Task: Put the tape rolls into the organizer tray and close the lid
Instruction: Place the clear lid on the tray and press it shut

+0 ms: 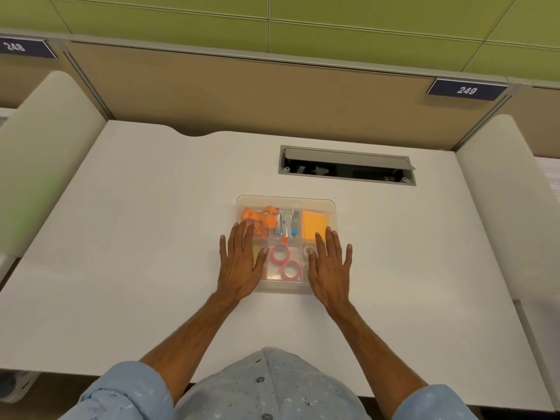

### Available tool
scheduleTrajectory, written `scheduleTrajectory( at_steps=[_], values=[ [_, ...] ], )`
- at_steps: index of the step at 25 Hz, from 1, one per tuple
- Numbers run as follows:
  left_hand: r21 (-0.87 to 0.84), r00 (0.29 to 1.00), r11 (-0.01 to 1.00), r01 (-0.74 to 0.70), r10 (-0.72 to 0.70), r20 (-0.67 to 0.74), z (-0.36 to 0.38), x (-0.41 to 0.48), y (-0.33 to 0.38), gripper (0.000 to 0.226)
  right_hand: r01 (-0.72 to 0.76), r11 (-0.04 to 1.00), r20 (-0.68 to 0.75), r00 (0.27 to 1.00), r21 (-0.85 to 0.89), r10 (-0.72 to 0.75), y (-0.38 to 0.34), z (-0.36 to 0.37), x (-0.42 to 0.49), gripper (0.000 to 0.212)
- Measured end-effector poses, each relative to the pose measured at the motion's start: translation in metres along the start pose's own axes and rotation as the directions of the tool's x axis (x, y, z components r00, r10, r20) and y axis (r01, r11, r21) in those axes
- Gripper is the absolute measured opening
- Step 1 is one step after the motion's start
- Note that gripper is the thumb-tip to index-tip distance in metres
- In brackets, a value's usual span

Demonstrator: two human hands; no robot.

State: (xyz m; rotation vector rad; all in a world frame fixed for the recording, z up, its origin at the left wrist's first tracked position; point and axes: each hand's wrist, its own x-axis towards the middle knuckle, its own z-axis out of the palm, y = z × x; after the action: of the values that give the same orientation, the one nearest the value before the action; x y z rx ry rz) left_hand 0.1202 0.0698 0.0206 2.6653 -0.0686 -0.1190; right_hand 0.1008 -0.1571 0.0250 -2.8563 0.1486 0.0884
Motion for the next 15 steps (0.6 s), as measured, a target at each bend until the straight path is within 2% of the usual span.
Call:
scheduleTrajectory(
  at_steps=[4, 9, 12, 15],
  values=[
    [0.085, 0.999, 0.996, 0.0, -0.004, 0.045, -0.008, 0.039, 0.005, 0.069, 0.024, 0.999, 0.029, 0.999, 0.036, -0.025, -0.005, -0.014, 0.041, 0.056],
    [0.13, 0.997, 0.991, 0.027, -0.036, 0.067, -0.009, 0.079, 0.008, 0.065, 0.013, 0.997, 0.139, 0.99, -0.072, -0.003, -0.009, -0.025, 0.099, 0.063],
    [0.178, 0.994, 0.983, 0.04, -0.057, 0.091, -0.005, 0.09, 0.009, 0.07, 0.005, 0.992, 0.183, 0.983, -0.126, 0.018, -0.01, -0.021, 0.111, 0.073],
    [0.241, 0.994, 0.969, 0.056, -0.078, 0.083, 0.0, 0.093, 0.008, 0.083, -0.01, 0.99, 0.166, 0.986, -0.141, 0.033, -0.009, -0.01, 0.11, 0.072]
  ],
)
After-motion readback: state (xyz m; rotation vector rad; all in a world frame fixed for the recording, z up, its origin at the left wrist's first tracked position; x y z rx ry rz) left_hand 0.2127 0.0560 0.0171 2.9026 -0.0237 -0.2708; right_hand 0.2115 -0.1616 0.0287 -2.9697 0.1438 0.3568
